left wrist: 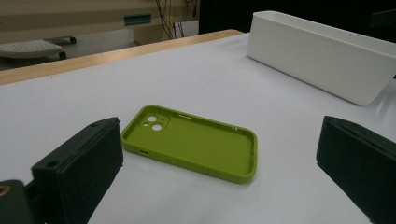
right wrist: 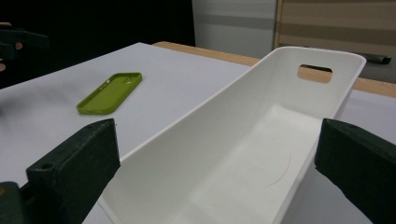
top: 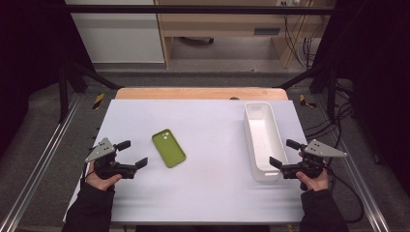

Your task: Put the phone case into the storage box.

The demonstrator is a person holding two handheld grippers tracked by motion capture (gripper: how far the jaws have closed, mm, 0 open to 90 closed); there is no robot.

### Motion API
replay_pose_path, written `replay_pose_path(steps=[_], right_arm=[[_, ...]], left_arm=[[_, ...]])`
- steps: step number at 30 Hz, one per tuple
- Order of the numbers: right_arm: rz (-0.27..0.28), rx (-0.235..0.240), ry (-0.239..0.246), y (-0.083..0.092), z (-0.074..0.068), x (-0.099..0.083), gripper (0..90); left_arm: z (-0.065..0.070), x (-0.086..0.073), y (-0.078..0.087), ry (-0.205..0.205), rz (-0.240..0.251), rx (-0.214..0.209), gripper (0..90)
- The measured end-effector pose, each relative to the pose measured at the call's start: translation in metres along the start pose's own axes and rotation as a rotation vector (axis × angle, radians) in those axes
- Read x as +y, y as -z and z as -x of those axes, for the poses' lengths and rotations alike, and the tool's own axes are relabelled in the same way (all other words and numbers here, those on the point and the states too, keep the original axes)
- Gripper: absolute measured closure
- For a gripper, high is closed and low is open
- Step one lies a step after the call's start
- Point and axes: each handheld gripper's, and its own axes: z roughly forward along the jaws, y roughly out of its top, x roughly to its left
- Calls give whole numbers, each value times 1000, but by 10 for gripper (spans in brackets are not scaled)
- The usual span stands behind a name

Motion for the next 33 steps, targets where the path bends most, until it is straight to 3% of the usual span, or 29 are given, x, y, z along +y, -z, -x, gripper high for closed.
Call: replay_pose_path(steps=[19,33], right_arm=[[1,4,7,1,0,1,5],[0,2,13,1,-1,2,5]], left_arm=[[5,6,-3,-8,3,-14,1],[12,18,-13,-19,-25,-12,0]])
